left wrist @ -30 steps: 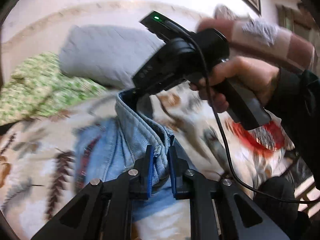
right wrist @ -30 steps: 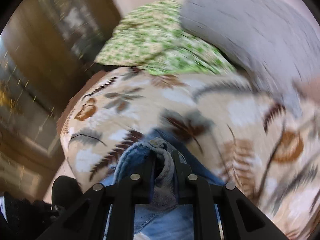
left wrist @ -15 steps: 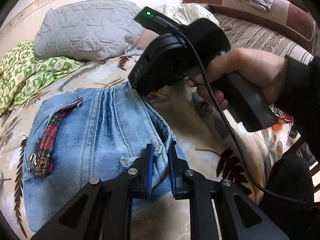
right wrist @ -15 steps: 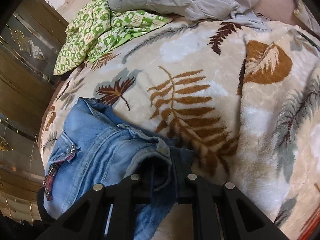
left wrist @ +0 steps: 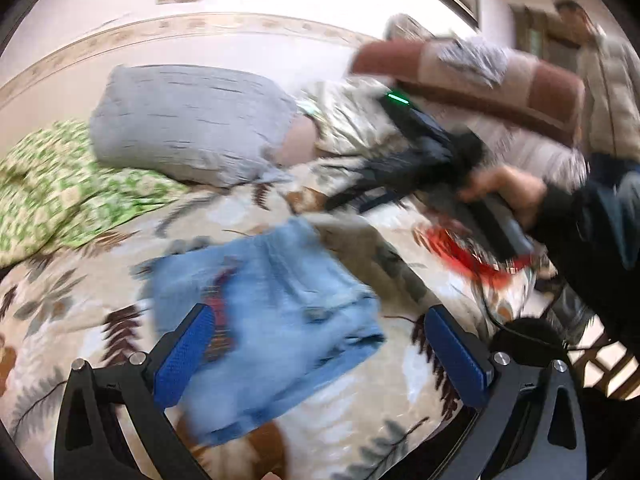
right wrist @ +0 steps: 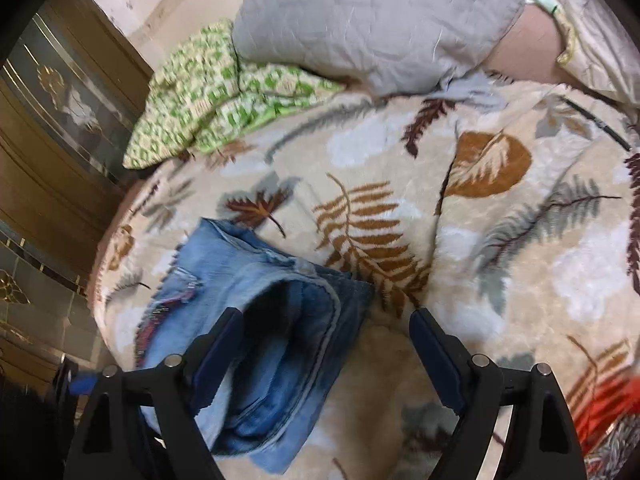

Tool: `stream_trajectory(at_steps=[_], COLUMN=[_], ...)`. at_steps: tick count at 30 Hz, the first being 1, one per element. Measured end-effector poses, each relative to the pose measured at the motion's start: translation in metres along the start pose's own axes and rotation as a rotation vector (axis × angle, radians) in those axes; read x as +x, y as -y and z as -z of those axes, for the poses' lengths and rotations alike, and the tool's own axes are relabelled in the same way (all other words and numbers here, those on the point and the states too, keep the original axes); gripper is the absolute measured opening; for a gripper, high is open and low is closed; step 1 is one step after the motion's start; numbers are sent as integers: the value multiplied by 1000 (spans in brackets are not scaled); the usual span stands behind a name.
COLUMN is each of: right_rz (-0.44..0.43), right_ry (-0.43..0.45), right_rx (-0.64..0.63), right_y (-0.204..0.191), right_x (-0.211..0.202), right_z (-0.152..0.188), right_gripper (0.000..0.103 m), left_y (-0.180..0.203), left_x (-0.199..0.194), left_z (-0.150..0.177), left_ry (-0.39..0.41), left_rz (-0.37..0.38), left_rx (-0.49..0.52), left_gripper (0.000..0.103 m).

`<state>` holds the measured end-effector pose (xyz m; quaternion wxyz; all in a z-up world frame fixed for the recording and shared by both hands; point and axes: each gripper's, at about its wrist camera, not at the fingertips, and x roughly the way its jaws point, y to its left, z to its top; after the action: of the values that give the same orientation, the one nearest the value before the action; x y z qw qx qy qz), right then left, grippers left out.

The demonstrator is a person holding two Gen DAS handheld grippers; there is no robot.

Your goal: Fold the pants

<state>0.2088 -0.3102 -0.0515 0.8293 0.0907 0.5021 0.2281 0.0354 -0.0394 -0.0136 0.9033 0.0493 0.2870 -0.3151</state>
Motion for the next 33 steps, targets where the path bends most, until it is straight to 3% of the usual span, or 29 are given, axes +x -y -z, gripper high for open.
stream_trajectory(at_steps=[5,8,11,16,18,23,24,25,26,27,29,33], right_rz=[-88,-149,-151,-138,-173,-279,-296,-284,-265,-262,-266,-184], right_ry=[67,103,147,192,195,209,196,178,170,170,177,121], right_rx=[32,19,-51,-168,-154,-121,-117,-119,-128,-137,-151,-161], right_y=[-8,-20,-42,-75,-78,-84,-86,-87,-88,-88,-86,-73], right_x=[-27,-31,-29,-14,-5,14,17,20,20,19,12,18], right_z=[28,57,89,119,121,113,111,109,108,108,109,124], right_gripper=[90,90,90,90,90,88,76,56,46,30,29,24], left_y=[-86,-129,-161,-187,-195,-194,-192,-189,-185,-185,-185,-181], left_x=[-11,15,60,126,152,183,185,186,186,185,181,184], left_z=[-8,-14,-19,-15,-9,-3,-6,-9,-13,-14,-19,-18], left_ry=[-24,-114,-219,-359,-412,-464,-467,-475,-502,-512,-506,-542], left_rz=[13,30,89,145,133,228,218,197,141,138,161,115], left_rx=[-279,-415,-531,-671,-716,-801,-790,-765,-706,-679,-649,-601], left_gripper=[103,103,103,103,103,103,101,82,66,62,52,49])
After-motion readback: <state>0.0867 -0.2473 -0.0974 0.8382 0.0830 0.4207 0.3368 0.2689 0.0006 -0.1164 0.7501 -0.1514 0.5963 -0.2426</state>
